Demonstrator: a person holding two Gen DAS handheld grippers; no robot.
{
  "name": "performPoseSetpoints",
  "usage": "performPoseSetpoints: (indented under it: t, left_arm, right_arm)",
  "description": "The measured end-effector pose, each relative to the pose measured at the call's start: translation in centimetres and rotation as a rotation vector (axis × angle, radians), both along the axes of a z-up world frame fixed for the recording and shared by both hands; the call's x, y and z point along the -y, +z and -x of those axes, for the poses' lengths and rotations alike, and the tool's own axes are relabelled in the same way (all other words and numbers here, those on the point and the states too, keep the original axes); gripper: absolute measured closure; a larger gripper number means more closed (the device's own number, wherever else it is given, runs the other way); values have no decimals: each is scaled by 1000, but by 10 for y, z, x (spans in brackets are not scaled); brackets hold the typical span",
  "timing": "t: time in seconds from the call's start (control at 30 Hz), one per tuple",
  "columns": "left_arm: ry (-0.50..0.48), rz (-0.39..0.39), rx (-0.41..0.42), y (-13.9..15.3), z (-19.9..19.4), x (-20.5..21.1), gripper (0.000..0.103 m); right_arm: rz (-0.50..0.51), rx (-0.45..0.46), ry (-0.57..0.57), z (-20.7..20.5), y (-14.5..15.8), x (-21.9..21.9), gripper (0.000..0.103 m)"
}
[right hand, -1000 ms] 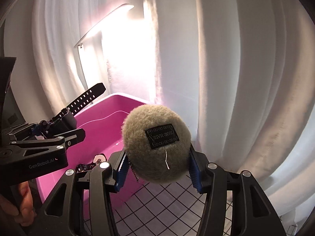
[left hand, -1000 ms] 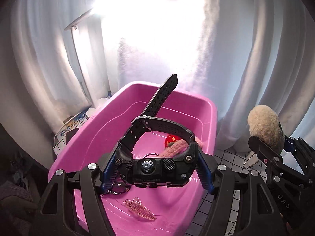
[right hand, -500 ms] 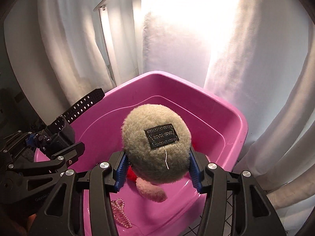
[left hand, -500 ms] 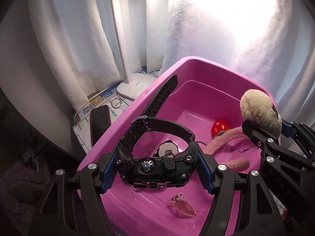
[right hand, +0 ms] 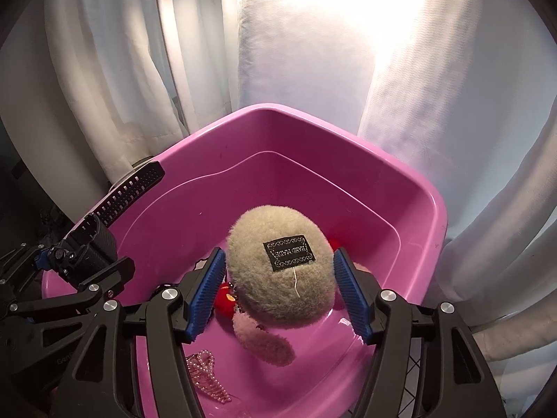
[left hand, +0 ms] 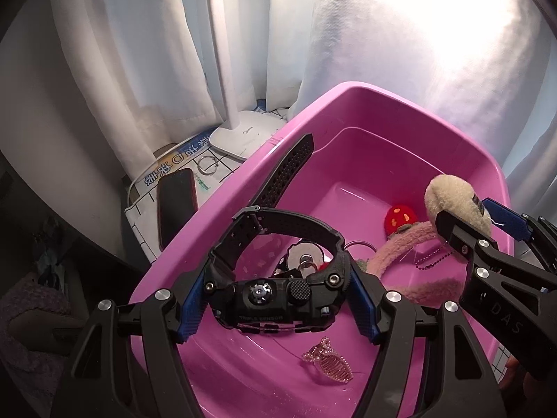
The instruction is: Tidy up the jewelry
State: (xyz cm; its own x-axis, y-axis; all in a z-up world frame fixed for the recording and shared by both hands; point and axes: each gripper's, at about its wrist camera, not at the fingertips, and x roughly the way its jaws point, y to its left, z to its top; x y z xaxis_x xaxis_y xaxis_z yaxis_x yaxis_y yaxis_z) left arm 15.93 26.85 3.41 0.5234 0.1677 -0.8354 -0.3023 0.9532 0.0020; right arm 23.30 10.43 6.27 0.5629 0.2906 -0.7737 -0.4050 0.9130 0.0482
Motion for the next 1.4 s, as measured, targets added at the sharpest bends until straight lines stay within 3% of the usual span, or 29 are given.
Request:
performPoseSetpoints:
  t: [0.3, 0.8, 1.03, 1.4]
  left_arm:
    - [10, -21, 57, 16, 5, -2, 21]
    - [15, -3, 58, 19, 12, 2, 18]
    - [25, 8, 58, 21, 17, 3, 8]
    - [41, 15, 27, 18, 22, 1, 6]
  right_arm:
    - [-23, 9, -14, 4, 9, 5, 34]
    - [-20, 57, -46, 20, 25, 15, 31]
    - [-29, 50, -61, 27, 24, 22, 31]
    - [-21, 50, -57, 32, 21, 21, 31]
